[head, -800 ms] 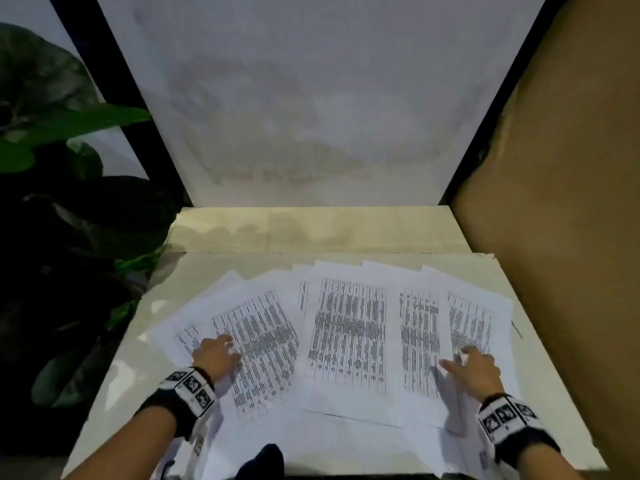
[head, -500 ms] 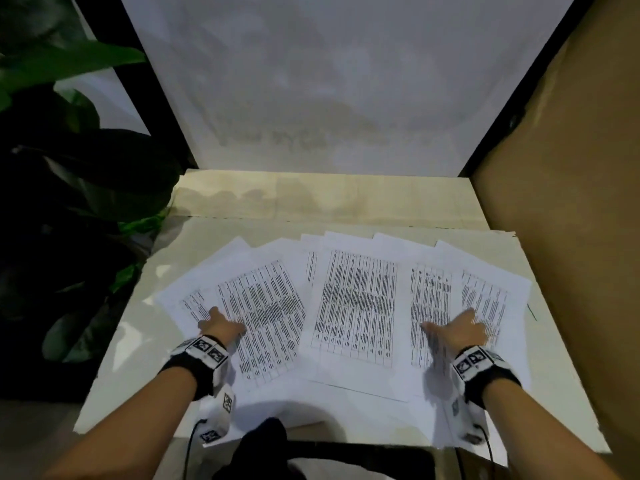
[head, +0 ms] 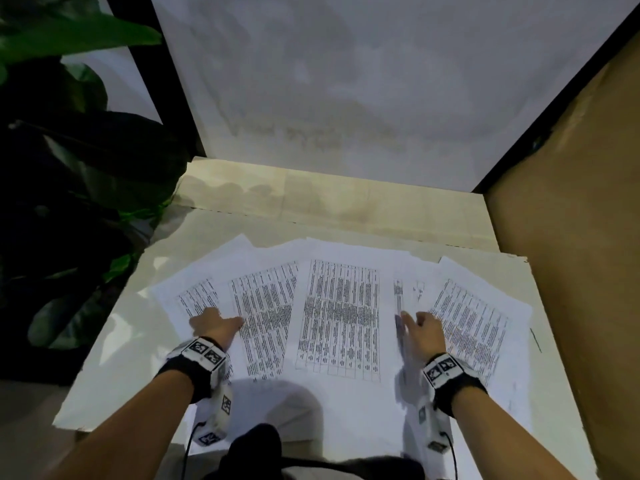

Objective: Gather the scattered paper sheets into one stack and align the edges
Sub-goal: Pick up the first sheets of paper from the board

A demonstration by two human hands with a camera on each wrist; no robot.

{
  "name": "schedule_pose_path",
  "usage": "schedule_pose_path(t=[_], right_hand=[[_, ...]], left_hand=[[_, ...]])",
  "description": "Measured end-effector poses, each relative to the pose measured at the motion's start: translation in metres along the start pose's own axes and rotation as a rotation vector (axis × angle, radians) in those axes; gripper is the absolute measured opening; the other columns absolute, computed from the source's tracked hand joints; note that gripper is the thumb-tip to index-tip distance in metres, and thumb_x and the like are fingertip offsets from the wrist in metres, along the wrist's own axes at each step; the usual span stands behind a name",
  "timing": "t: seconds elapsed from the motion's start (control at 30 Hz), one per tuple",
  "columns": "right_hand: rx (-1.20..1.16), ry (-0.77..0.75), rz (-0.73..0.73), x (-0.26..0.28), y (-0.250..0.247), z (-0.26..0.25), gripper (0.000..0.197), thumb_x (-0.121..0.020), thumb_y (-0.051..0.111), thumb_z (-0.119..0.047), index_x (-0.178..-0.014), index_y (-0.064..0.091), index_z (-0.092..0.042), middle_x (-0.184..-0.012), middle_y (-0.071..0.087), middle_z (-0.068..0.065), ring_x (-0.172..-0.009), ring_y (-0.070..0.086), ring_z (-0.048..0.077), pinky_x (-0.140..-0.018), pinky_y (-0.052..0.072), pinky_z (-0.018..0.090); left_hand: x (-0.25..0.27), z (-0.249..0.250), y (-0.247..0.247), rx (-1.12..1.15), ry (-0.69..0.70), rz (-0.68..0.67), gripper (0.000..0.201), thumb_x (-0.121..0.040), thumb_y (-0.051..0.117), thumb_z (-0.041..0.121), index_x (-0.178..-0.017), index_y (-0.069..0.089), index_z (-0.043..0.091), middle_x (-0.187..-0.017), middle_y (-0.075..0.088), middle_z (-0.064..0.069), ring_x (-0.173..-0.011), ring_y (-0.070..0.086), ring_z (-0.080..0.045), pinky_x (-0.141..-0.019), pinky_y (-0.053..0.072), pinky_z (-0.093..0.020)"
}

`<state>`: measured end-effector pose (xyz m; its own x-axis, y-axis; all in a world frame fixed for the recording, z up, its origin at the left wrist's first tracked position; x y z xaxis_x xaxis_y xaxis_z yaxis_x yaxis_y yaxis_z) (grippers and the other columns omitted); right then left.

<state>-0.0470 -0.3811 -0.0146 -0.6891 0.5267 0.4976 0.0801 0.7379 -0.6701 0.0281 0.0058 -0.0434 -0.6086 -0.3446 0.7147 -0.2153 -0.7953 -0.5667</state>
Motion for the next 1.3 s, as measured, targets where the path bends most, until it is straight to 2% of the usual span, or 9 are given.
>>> schedule_pose_path(t=[0.13, 0.3, 0.47, 0.6, 0.77, 0.93, 1.0, 1.13, 1.3], right_hand=[[-0.03, -0.094, -0.156, 0.014, 0.029, -0.027, 0.071, -0.082, 0.062, -0.039, -0.134, 0.034, -0.001, -0.129, 0.051, 0.016, -0.119, 0.049, 0.031, -0.101, 0.039, 0.039], [-0.014, -0.09, -0.125, 0.022, 0.051, -0.044, 0.056, -0.08, 0.068, -0.014, -0.127, 0.041, 0.001, -0.129, 0.053, 0.016, -0.117, 0.052, 0.031, -0.099, 0.042, 0.036], [0.36, -0.148, -0.055, 0.037, 0.084, -0.059, 0.061, -0.079, 0.067, -0.026, -0.129, 0.037, -0.011, -0.137, 0.034, 0.016, -0.125, 0.033, 0.032, -0.099, 0.039, 0.042], [0.197, -0.134, -0.128, 0.043, 0.098, -0.068, 0.06, -0.077, 0.067, -0.006, -0.128, 0.035, -0.007, -0.134, 0.031, 0.018, -0.117, 0.042, 0.033, -0.098, 0.044, 0.034], [0.052, -0.126, -0.275, 0.042, 0.098, -0.064, 0.05, -0.078, 0.066, -0.003, -0.123, 0.043, -0.002, -0.116, 0.058, 0.014, -0.103, 0.058, 0.028, -0.082, 0.047, 0.025], [-0.073, -0.069, -0.439, 0.044, 0.088, -0.057, 0.021, -0.078, 0.069, -0.009, -0.074, 0.049, -0.014, -0.073, 0.052, 0.0, -0.068, 0.051, 0.014, -0.07, 0.046, 0.027], [-0.154, -0.03, -0.491, 0.051, 0.076, -0.061, 0.018, -0.078, 0.068, -0.01, -0.089, 0.054, -0.007, -0.09, 0.061, 0.011, -0.084, 0.059, 0.023, -0.075, 0.047, 0.027], [-0.237, -0.024, -0.437, 0.058, 0.045, -0.067, 0.07, -0.079, 0.069, -0.014, -0.133, 0.029, 0.006, -0.13, 0.049, 0.013, -0.122, 0.046, 0.027, -0.101, 0.035, 0.03], [-0.274, -0.176, -0.383, 0.06, 0.011, -0.087, 0.04, -0.076, 0.07, -0.023, -0.107, 0.055, -0.004, -0.105, 0.064, 0.015, -0.095, 0.062, 0.024, -0.086, 0.049, 0.032]], left_hand=[[0.009, 0.012, 0.02, 0.127, 0.03, -0.078, 0.102, -0.069, 0.072, 0.03, -0.142, 0.006, 0.003, -0.138, 0.04, -0.03, -0.126, 0.043, -0.043, -0.102, 0.04, -0.052], [0.017, 0.019, 0.032, 0.038, 0.081, -0.08, 0.062, -0.07, 0.07, 0.037, -0.125, 0.051, 0.015, -0.139, 0.043, -0.017, -0.121, 0.048, -0.036, -0.104, 0.04, -0.042], [0.03, 0.025, 0.041, 0.04, 0.066, -0.062, 0.085, -0.068, 0.072, 0.032, -0.138, 0.027, 0.014, -0.145, 0.019, -0.023, -0.123, 0.042, -0.045, -0.102, 0.041, -0.049], [0.026, 0.022, 0.045, 0.142, 0.066, -0.079, 0.093, -0.075, 0.071, 0.019, -0.141, 0.009, 0.001, -0.147, 0.025, -0.026, -0.132, 0.034, -0.041, -0.108, 0.034, -0.046], [0.033, 0.022, 0.043, 0.211, 0.151, -0.139, 0.079, -0.079, 0.067, 0.015, -0.14, 0.02, -0.001, -0.151, 0.025, -0.017, -0.138, 0.027, -0.033, -0.112, 0.024, -0.041], [0.037, 0.023, 0.033, 0.145, 0.212, -0.139, 0.081, -0.076, 0.07, 0.029, -0.139, 0.027, 0.0, -0.148, 0.03, -0.019, -0.135, 0.032, -0.036, -0.112, 0.026, -0.042], [0.038, 0.024, 0.031, 0.282, 0.223, -0.235, 0.082, -0.073, 0.073, 0.027, -0.138, 0.029, 0.002, -0.145, 0.037, -0.016, -0.132, 0.036, -0.032, -0.109, 0.028, -0.042], [0.058, 0.037, 0.018, 0.399, 0.276, -0.454, 0.049, -0.08, 0.064, 0.007, -0.125, 0.046, -0.002, -0.105, 0.063, -0.012, -0.104, 0.058, -0.03, -0.095, 0.043, -0.039], [0.102, 0.076, -0.012, 0.348, 0.483, -0.465, 0.056, -0.078, 0.067, 0.025, -0.125, 0.044, 0.003, -0.104, 0.062, -0.004, -0.11, 0.056, -0.028, -0.095, 0.045, -0.035]])
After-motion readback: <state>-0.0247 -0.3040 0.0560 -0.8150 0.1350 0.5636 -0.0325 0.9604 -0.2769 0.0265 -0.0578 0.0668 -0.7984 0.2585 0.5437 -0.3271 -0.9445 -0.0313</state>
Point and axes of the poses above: each hand's wrist, its own x-axis away from the middle knuckle, its own y-axis out of the palm, z = x × y, the point moved 3 cm from there along -x, towards the middle knuckle
